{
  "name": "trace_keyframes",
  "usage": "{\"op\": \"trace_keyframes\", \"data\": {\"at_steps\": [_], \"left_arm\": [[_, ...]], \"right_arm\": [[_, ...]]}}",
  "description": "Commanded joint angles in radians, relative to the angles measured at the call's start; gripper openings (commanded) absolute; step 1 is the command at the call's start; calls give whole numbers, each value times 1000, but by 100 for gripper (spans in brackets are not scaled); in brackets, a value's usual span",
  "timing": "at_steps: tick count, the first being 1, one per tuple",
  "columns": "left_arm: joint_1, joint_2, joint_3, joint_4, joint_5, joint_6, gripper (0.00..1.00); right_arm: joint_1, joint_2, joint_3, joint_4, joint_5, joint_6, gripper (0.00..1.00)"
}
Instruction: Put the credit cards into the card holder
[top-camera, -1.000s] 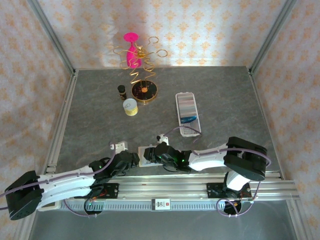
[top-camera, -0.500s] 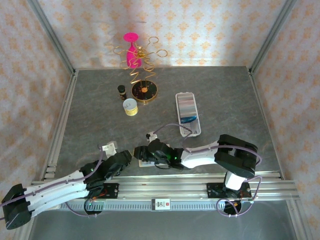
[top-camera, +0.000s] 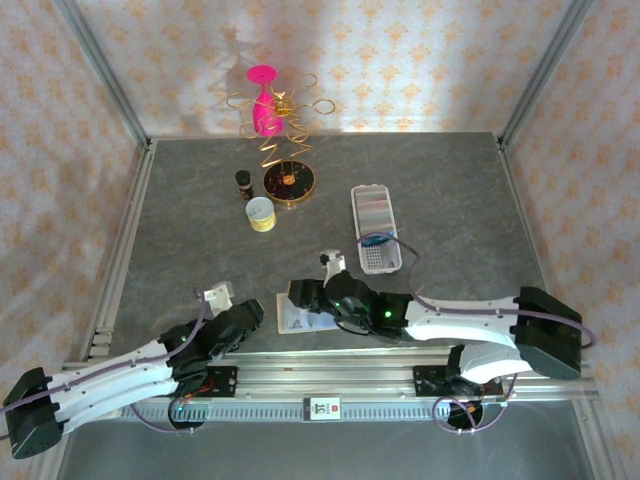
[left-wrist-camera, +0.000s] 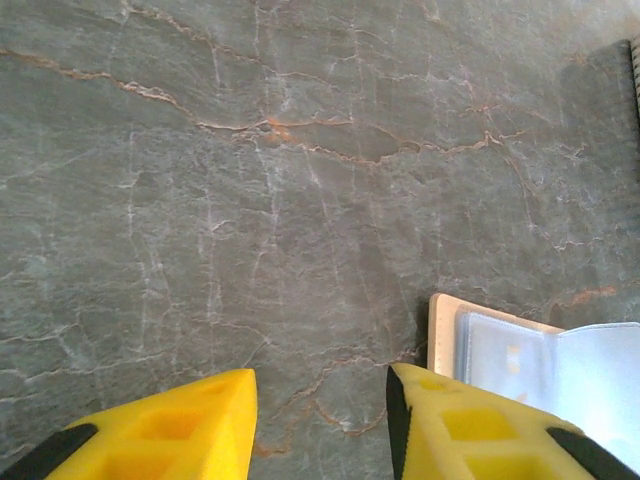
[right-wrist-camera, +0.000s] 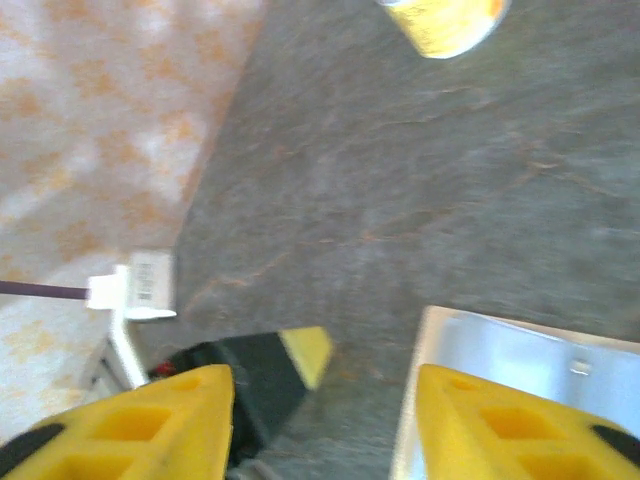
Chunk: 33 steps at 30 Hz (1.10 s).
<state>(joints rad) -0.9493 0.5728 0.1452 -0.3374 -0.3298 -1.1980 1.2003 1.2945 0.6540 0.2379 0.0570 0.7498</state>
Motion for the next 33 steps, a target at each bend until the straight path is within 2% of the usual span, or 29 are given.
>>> {"op": "trace_keyframes", "data": {"at_steps": [1,4,8,14,20,24,28,33], "left_arm": [[-2,13,46,-6,-20,32,43],[-3,15,61,-8,-13,41,44],[-2,15,71,-7,-2,48,47],[-2,18,82,-7,9,63,49],[-2,32,71,31,44,74,44],[-3,53,71,56,58,85,42],[-3,85,79,82,82,112,42],[-3,127,92,115,121,155,47]], "right_arm": [[-37,-24,-66,-117,71,23,42],[-53,-4,-78,-115,33,8,28],[-52,81,-50,-46,-84,-39,20],[-19,268,59,-29,-186,-92,18],[-6,395,111,-49,-227,-96,16],[-6,385,113,-74,-205,-99,16],[-18,298,128,-101,-162,-169,17],[-128,103,131,-180,-88,-366,23]]}}
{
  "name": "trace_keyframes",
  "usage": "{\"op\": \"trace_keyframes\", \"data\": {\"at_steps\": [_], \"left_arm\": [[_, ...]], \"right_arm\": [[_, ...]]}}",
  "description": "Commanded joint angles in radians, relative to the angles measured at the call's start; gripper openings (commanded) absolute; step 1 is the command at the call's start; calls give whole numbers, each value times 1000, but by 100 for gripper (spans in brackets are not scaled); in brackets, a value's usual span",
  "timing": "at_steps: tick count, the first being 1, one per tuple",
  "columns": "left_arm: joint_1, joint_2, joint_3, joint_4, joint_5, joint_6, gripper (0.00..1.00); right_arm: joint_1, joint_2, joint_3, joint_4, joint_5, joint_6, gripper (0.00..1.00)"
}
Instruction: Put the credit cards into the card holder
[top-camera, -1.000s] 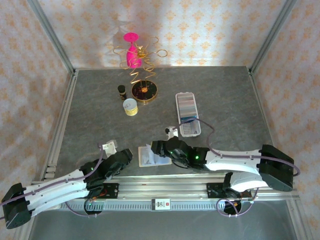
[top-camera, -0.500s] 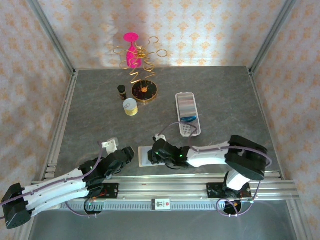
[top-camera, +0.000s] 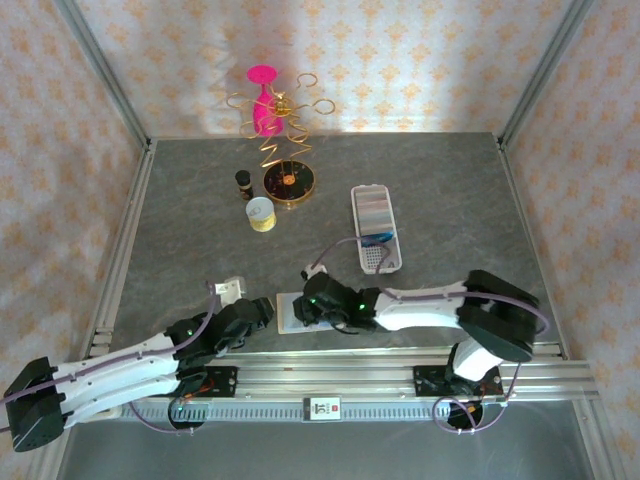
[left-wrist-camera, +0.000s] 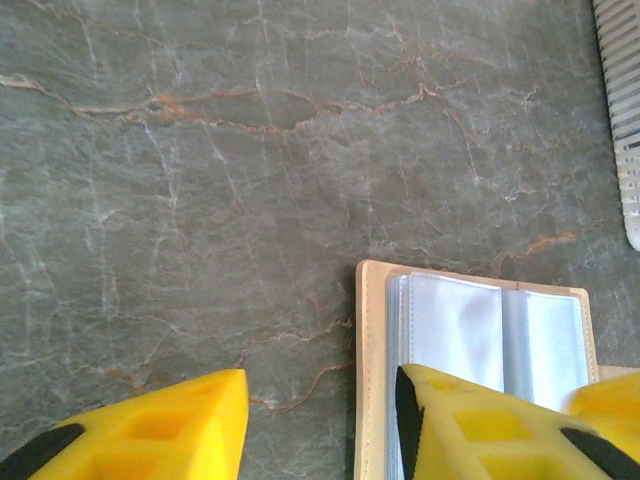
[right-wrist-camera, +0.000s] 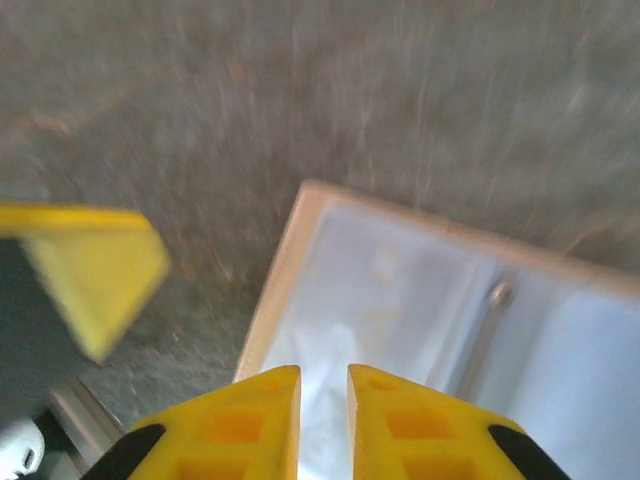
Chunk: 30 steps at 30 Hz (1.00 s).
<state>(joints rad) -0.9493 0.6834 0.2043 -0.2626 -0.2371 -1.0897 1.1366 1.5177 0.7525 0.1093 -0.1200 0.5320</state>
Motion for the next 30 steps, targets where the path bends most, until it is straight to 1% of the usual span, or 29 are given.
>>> {"op": "trace_keyframes", "data": {"at_steps": [1,2,4,5,6,7,9,10,11,13,14,15,17,19,20,21,22,26,27,30], "left_arm": [[-3,24,38,42,33,57,47],[-4,29,41,43,37,64,48],[-3,43,43,51,43,82,49],[-2,48,43,57,46,87,49],[-3,54,43,64,51,94,50],[-2,59,43,73,58,102,50],[-3,69,43,86,69,115,50],[-3,75,44,93,76,121,50],[-3,80,45,99,79,126,50],[-4,91,46,106,86,135,50],[-3,96,48,106,87,139,50],[-4,100,51,104,87,142,50],[-2,105,48,113,88,148,50],[-2,107,41,127,87,153,50],[-4,108,39,131,87,156,50],[-2,110,37,135,88,156,50],[-2,111,35,137,89,157,50],[-3,113,31,138,93,154,50],[-2,113,29,140,93,153,50],[-4,113,24,141,97,147,50]], "right_arm": [[-91,-164,34,-64,119,-210,25],[-108,-208,32,-65,142,-286,25],[-141,-295,18,-42,169,-526,27],[-154,-327,10,-33,158,-634,27],[-171,-365,7,-39,117,-785,28],[-187,-394,6,-69,68,-970,29],[-213,-428,7,-135,44,-1238,32],[-236,-434,18,-177,52,-1326,38],[-267,-428,44,-232,48,-1379,44],[-368,-385,133,-391,-9,-1449,47],[-427,-353,187,-456,-19,-1447,48],[-478,-314,234,-497,0,-1431,48],[-564,-267,273,-497,63,-1364,49],[-613,-222,293,-464,167,-1220,64],[-633,-194,311,-476,195,-1142,66],[-654,-166,327,-502,212,-1055,73],[-661,-142,343,-533,223,-985,76],[-666,-68,353,-665,184,-712,79],[-668,-61,336,-678,162,-641,79],[-669,-77,247,-652,109,-519,80]]}}
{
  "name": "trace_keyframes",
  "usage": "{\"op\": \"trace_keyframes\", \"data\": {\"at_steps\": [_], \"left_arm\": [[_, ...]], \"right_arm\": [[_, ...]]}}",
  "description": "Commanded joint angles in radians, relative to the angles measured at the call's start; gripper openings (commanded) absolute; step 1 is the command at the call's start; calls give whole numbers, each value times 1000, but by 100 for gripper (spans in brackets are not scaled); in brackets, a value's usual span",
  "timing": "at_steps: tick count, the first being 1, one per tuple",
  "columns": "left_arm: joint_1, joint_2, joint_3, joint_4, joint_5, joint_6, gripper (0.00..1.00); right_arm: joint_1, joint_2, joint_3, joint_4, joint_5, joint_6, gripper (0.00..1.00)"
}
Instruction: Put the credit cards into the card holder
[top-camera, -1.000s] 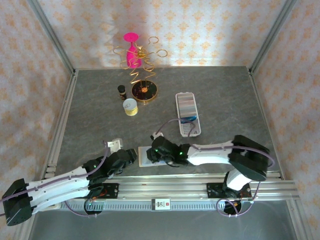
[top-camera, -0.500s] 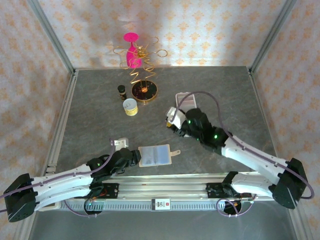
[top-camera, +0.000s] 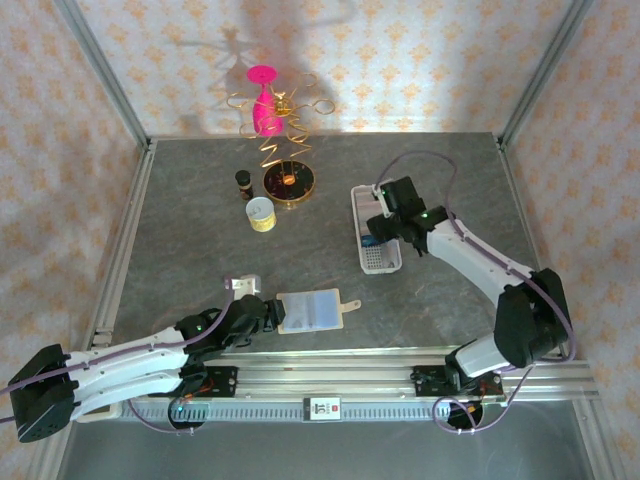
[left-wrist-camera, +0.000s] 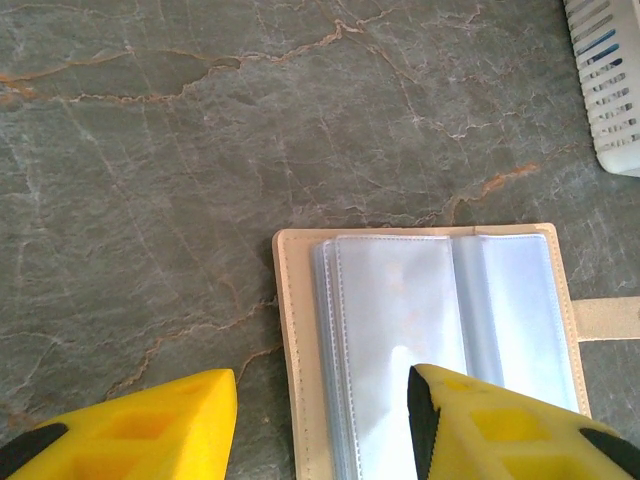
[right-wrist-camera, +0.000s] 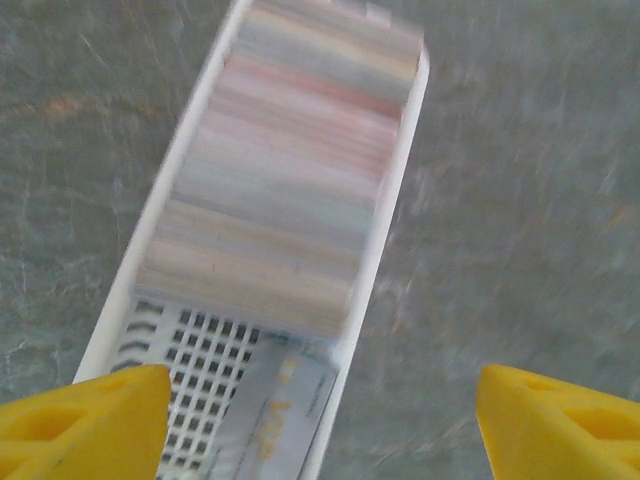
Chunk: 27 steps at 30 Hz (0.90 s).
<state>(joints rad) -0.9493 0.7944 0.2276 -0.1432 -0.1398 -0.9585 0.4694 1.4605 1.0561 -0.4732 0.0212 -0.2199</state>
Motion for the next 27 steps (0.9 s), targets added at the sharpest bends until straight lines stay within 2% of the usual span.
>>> {"op": "trace_keyframes", "data": {"at_steps": [1,7,15,20,27], "left_arm": [[-3,2,-1,24,1,14,50],[-3,2,-4,31,6,9,50],[-2,6,-5,31,11,0,50],[-3,6,0,26,7,1,49],[-2,9,1,30,10,0,49]], "right_arm": [[-1,-33,-89,-52,-31,256,81],[-3,-69,-186,5,42,307,85],[-16,25,-173,42,78,299,83],[-27,73,-165,49,103,274,80],[-34,80,-146,47,129,260,65]]}}
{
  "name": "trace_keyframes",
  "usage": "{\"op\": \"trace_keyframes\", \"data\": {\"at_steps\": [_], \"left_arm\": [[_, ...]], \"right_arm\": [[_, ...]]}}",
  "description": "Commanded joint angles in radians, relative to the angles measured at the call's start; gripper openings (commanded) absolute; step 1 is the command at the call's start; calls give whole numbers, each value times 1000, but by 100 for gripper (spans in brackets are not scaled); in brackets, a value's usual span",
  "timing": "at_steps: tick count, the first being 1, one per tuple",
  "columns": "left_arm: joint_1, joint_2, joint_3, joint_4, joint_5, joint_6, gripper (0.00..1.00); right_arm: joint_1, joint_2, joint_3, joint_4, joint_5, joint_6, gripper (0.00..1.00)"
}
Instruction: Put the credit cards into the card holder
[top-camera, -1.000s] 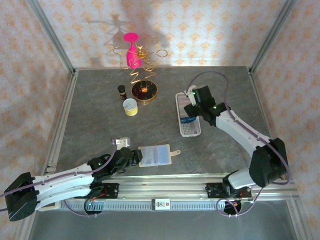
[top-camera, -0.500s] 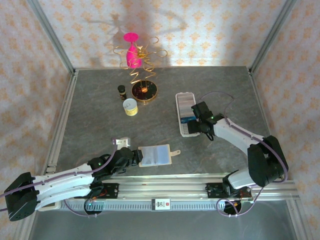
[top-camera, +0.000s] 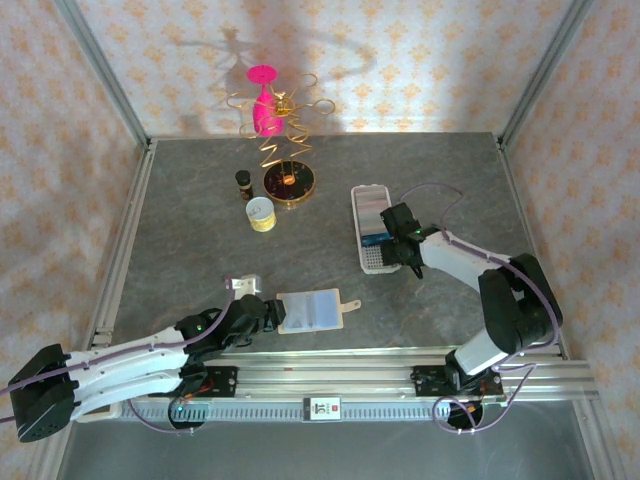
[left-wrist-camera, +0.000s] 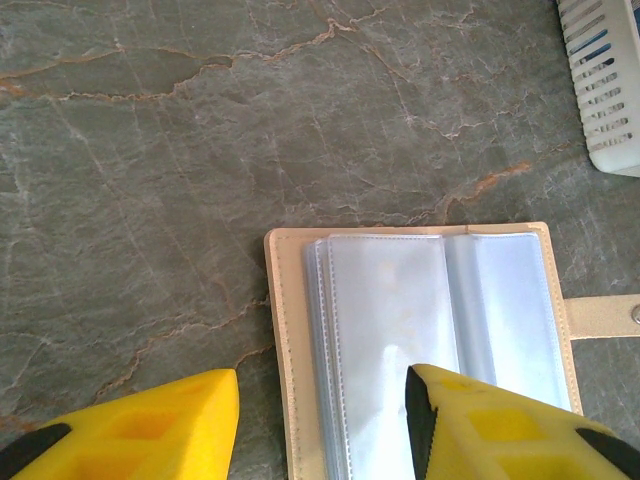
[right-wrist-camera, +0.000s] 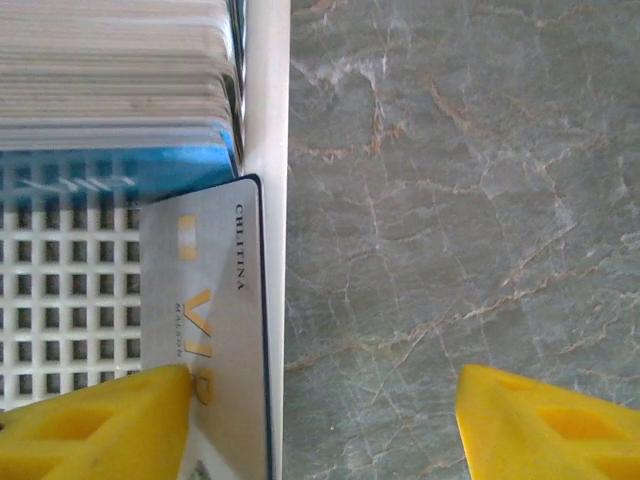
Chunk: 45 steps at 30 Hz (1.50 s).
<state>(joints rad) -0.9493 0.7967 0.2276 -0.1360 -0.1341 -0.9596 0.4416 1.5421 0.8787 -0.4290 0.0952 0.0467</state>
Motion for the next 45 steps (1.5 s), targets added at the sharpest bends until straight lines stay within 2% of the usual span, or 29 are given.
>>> {"op": "trace_keyframes", "data": {"at_steps": [1,13,22,25,28,31,33,40,45], "left_arm": [[-4,9,0,24,5,1,49],[-4,34,0,41,19,-4,46],[-3,40,-5,53,25,-9,44],[-2,44,-5,56,26,-10,44],[-4,46,-5,59,25,-11,43],[-3,47,-5,59,28,-9,43],[-3,49,-5,59,27,-11,43],[-3,49,-7,61,30,-11,42],[-3,49,-7,60,30,-10,41]], "right_arm": [[-8,-6,30,4,54,-9,62],[-8,-46,22,3,45,-18,36],[-9,-74,23,6,5,-24,31],[-9,-68,26,10,-19,-23,36],[-8,-54,32,8,-20,-29,51],[-9,-38,45,8,-16,-37,56],[-9,-19,54,7,-18,-45,63],[-11,66,90,23,-26,-65,62],[-18,95,98,23,0,-72,53]]}}
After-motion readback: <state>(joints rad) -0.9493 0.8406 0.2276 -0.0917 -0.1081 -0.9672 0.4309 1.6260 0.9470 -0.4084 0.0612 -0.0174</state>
